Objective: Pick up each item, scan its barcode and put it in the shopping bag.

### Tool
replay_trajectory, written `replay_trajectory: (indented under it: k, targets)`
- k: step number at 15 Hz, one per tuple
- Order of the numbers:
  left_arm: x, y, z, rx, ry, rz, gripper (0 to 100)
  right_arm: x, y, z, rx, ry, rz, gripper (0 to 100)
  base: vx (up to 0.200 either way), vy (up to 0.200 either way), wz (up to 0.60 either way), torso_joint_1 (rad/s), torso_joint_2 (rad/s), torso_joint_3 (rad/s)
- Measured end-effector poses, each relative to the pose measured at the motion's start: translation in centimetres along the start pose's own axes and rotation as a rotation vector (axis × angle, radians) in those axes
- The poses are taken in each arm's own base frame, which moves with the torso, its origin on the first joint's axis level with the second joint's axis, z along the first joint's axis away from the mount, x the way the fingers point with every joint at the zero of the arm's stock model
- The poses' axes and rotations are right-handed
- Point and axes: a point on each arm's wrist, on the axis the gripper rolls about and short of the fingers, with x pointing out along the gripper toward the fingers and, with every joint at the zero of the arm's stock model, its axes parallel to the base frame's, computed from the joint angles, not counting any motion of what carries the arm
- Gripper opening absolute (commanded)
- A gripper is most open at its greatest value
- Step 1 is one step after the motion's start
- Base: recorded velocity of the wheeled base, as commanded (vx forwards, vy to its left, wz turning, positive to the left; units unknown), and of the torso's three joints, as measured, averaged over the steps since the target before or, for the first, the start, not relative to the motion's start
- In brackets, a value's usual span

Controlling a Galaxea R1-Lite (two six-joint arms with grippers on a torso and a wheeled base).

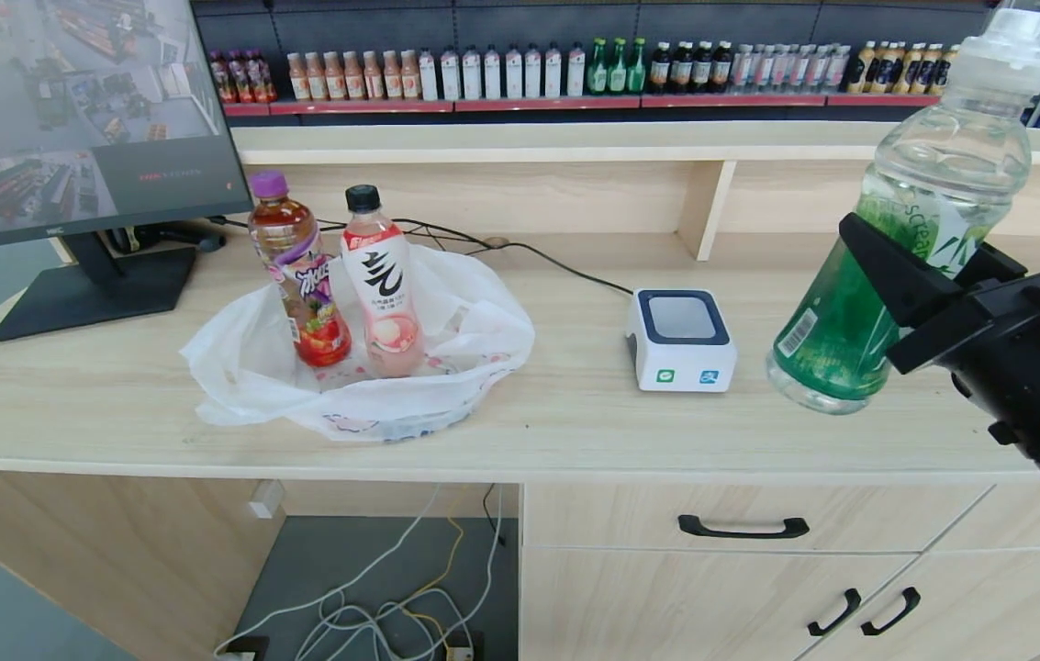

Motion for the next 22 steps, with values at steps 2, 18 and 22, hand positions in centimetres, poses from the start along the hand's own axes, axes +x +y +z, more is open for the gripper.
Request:
replay_trajectory:
  k: [2, 18, 22]
  targets:
    - [0.0, 0.0, 0.0, 0.0, 0.0, 0.0, 100, 0.1, 0.0, -0.3, -0.013, 0.007, -0.002, 0, 0.0, 0.2, 0.0, -0.002, 0.0, 0.002]
    - [0.0, 0.0, 0.0, 0.0, 0.0, 0.0, 100, 1.7, -0.7, -3.0, -0.026, 0.082, -0.028, 0, 0.0, 0.113, 0.0, 0.002, 0.0, 0.001]
    - [0.0, 0.0, 0.0, 0.0, 0.0, 0.0, 100, 2.9, -0.4, -4.1, -0.025, 0.093, -0.021, 0, 0.0, 0.0, 0.0, 0.0, 0.0, 0.0]
